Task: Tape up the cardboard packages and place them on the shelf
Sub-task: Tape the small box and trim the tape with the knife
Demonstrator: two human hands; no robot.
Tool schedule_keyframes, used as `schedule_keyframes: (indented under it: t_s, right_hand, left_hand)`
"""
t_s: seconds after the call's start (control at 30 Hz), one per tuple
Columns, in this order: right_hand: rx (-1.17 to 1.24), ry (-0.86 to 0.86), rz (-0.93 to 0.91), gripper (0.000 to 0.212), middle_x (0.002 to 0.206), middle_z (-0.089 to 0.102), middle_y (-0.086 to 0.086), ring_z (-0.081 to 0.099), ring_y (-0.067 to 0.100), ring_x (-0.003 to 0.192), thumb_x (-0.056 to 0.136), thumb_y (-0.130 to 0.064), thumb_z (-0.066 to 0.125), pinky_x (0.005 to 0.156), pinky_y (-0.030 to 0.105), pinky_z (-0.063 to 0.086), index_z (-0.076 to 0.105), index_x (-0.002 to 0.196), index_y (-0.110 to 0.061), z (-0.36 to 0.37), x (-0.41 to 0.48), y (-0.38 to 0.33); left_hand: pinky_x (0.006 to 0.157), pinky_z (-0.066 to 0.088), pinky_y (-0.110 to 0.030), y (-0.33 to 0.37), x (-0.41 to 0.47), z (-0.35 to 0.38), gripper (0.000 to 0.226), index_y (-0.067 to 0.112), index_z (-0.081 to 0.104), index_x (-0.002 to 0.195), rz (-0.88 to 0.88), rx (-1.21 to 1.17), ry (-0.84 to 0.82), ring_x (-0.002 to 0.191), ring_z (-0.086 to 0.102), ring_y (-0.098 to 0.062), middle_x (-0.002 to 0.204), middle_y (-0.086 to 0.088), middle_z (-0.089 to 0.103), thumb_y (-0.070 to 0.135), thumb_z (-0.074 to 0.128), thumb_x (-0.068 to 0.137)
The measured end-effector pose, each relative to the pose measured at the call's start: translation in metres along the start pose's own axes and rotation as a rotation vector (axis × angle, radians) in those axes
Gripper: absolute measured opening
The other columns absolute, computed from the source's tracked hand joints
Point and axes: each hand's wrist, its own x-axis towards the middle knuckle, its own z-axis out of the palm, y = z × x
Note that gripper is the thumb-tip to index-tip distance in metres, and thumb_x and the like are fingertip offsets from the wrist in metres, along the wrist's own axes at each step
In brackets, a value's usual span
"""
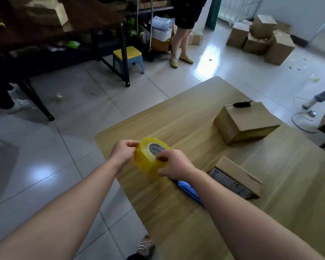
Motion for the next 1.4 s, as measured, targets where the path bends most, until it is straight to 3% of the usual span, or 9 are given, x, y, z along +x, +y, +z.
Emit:
schedule_keyframes:
  t_s: [0.2,0.33,0.5,0.67,0.77,0.9,1.03,1.23,1.4]
  right_hand:
    - [0.356,0.086,0.111,0.047,0.113,0.067,0.001,0.062,0.015,0.103,0.075,-0.018,0.076,0.090,0.030,0.054,0.068,0.122,-0.018,-0.024,-0.001,0.015]
    - [0.577,0.138,0.164,0.039,0.109,0.067,0.001,0.062,0.016,0.100,0.082,-0.019,0.073,0.081,0.027,0.053,0.068,0.120,-0.015,-0.043,-0.006,0.023]
    - [0.729,0.201,0.272,0.020,0.111,0.067,0.005,0.060,0.023,0.105,0.084,-0.032,0.071,0.095,0.041,0.051,0.071,0.101,-0.023,-0.065,-0.012,0.032]
    - [0.945,0.301,0.365,0.020,0.080,0.062,0.005,0.059,0.019,0.076,0.085,-0.028,0.070,0.068,0.030,0.049,0.068,0.097,-0.011,-0.080,-0.019,0.039]
    - [1.122,0.347,0.428,0.036,0.084,0.064,0.011,0.062,0.023,0.076,0.085,-0.026,0.072,0.065,0.030,0.049,0.065,0.108,0.001,-0.091,-0.025,0.042]
    - [1.328,0.334,0.472,0.033,0.087,0.065,0.015,0.064,0.026,0.075,0.090,-0.025,0.068,0.059,0.032,0.051,0.065,0.109,0.002,-0.107,-0.035,0.044]
    - [1.415,0.254,0.473,0.025,0.070,0.057,0.008,0.054,0.019,0.062,0.094,-0.027,0.058,0.058,0.029,0.046,0.066,0.093,-0.003,-0.118,-0.041,0.048]
    - [1.333,0.244,0.385,0.020,0.075,0.057,0.005,0.054,0.018,0.069,0.093,-0.028,0.057,0.065,0.028,0.043,0.064,0.087,-0.011,-0.131,-0.048,0.051]
    - [1.237,0.236,0.320,0.020,0.098,0.069,0.011,0.066,0.028,0.093,0.093,-0.032,0.063,0.084,0.041,0.054,0.065,0.102,-0.014,-0.139,-0.058,0.058]
  left_hand:
    - [0.090,0.044,-0.026,0.036,-0.006,0.021,0.028,0.012,0.068,0.116,0.227,0.079,0.078,0.102,0.056,-0.013,0.111,0.000,0.066,0.010,0.051,0.095]
    - [0.089,0.046,-0.026,0.060,-0.009,0.037,0.026,0.014,0.069,0.114,0.331,0.109,0.050,0.101,0.059,-0.014,0.110,0.001,0.067,0.017,0.049,0.097]
    - [0.085,0.044,-0.026,0.083,-0.015,0.058,0.039,0.009,0.067,0.119,0.392,0.127,-0.064,0.107,0.062,-0.019,0.115,-0.004,0.068,0.035,0.047,0.100]
    - [0.100,0.043,-0.031,0.105,-0.028,0.077,0.042,0.010,0.062,0.127,0.477,0.152,-0.161,0.119,0.057,-0.019,0.126,-0.005,0.064,0.038,0.046,0.100]
    - [0.102,0.038,-0.028,0.113,-0.035,0.085,0.045,0.014,0.055,0.135,0.613,0.247,-0.231,0.126,0.050,-0.018,0.137,-0.004,0.055,0.039,0.050,0.098]
    - [0.096,0.039,-0.030,0.122,-0.039,0.095,0.095,0.024,0.039,0.144,0.677,0.350,-0.425,0.118,0.042,-0.012,0.137,0.002,0.043,0.066,0.068,0.063]
    - [0.098,0.048,-0.041,0.130,-0.029,0.103,0.110,0.034,0.040,0.139,0.542,0.277,-0.471,0.116,0.050,-0.019,0.133,0.001,0.047,0.071,0.073,0.041]
    - [0.076,0.050,-0.034,0.144,-0.025,0.112,0.069,0.024,0.055,0.125,0.115,-0.020,-0.552,0.099,0.057,-0.025,0.122,-0.007,0.055,0.058,0.074,0.068]
    - [0.067,0.052,-0.036,0.150,-0.020,0.108,0.076,0.014,0.056,0.115,-0.185,-0.116,-0.580,0.095,0.062,-0.035,0.115,-0.016,0.057,0.071,0.065,0.064]
